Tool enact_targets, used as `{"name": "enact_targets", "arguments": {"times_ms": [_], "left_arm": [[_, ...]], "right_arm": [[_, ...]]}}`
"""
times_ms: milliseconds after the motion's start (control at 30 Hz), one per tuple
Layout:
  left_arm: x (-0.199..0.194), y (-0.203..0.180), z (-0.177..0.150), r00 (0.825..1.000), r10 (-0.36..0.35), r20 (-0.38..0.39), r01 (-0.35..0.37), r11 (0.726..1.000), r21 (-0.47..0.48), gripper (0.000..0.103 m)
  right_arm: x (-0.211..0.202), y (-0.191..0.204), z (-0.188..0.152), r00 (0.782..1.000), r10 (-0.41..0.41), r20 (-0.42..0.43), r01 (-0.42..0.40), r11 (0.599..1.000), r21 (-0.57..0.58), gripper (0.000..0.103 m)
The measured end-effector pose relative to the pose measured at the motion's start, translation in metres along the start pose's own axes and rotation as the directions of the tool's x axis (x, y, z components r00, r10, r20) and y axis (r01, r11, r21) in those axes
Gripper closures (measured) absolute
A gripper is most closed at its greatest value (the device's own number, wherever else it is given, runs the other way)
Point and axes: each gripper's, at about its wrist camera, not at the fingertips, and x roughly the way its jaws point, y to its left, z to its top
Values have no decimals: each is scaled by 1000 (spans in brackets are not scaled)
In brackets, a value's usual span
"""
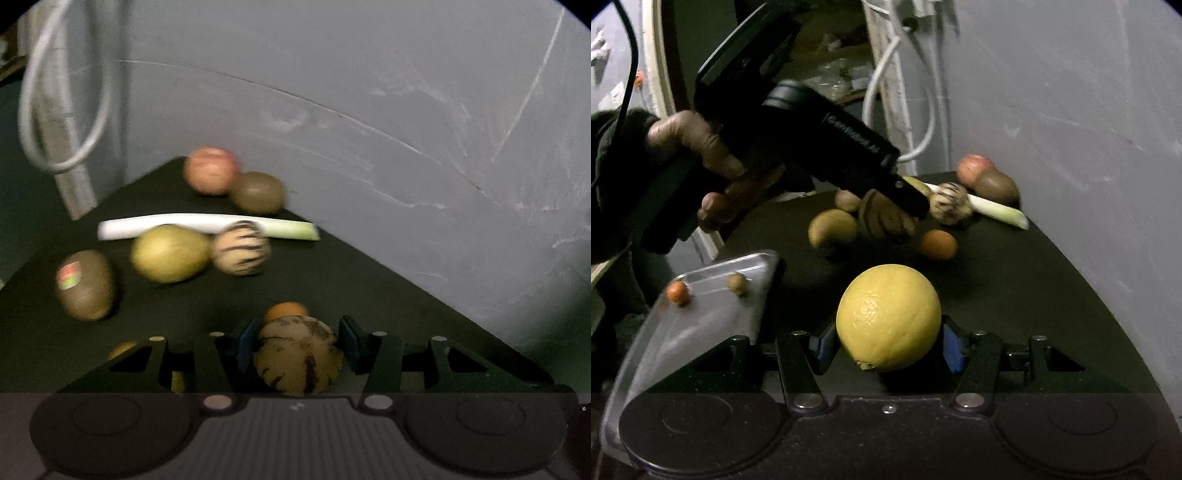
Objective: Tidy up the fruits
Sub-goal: 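Grasp the large lemon with the right gripper while the left gripper lifts the striped melon, then carry the melon and lemon to the metal tray and release both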
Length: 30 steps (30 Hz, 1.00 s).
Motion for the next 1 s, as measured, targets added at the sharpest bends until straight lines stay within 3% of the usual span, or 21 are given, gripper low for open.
{"name": "enact_targets", "arguments": {"times_ms": [333,600,767,1000], "left_arm": [[-92,54,-60,991,104,88,-89,984,-157,51],[-160,82,-135,970,196,143,-140,935,-326,51],[-179,94,-180,964,230,130,-164,907,-388,51],[-173,103,-222,961,256,105,-185,877,-444,51]], "right_arm": [[-2,73,1,994,108,-12,-108,991,-80,45],[13,131,-8,985,159,-64,-166,976,-138,45],[27,151,-16,983,158,-92,-172,969,-177,45],[53,163,-17,985,131,-113,-155,958,-243,45]]}}
